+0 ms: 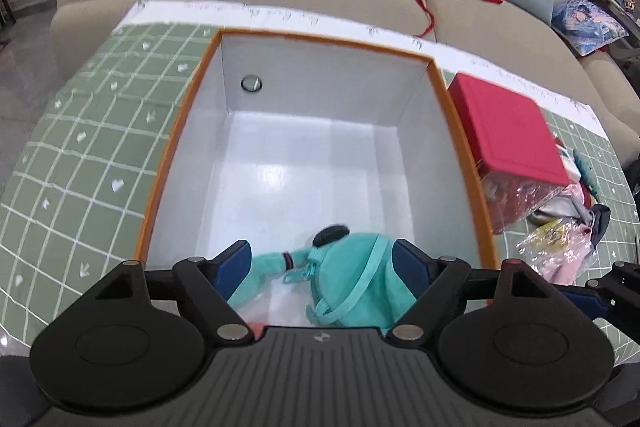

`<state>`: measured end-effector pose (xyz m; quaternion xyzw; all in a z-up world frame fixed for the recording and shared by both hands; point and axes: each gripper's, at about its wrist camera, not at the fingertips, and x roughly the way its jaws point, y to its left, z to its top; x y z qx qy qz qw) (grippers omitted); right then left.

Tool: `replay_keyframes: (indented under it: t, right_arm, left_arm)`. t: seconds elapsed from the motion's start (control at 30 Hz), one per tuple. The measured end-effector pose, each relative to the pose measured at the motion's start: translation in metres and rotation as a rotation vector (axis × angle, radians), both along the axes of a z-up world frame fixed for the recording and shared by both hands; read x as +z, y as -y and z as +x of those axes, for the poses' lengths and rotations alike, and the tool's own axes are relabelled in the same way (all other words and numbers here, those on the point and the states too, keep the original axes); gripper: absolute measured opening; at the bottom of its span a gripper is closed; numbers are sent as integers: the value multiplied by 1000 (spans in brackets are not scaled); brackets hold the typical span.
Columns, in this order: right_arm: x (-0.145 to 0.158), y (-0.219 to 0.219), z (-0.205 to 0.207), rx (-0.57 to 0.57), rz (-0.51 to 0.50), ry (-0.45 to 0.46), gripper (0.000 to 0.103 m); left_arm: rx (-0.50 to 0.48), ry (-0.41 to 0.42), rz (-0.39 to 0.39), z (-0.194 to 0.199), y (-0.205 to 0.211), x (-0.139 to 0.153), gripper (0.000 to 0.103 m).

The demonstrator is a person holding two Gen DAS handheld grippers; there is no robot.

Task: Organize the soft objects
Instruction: 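Move the right gripper to the pile and grasp the pink cloth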

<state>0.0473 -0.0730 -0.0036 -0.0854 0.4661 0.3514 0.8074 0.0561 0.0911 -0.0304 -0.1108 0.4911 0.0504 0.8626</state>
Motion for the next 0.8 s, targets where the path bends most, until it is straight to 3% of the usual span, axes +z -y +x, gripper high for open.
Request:
replay_keyframes:
  t: [0.1, 0.23, 0.4, 0.63, 0.8]
  right_arm:
    - [2, 7, 2, -9, 17, -2, 77]
    - [7, 18, 4, -33, 21, 16, 89]
    - [20, 44, 12, -85, 23, 50, 97]
    - [39, 102, 31, -231, 37, 109, 100]
    - [36, 160, 52, -378, 51, 99, 100]
  left_arm:
    - [-13, 25, 1, 0, 4, 9, 94]
    - [6, 72, -32, -2, 9, 26, 94]
    - [-38, 119, -11, -3, 28, 49, 94]
    - [-94, 160, 8, 2, 65, 65, 94]
    - [-166, 180, 17, 1, 93, 68, 94]
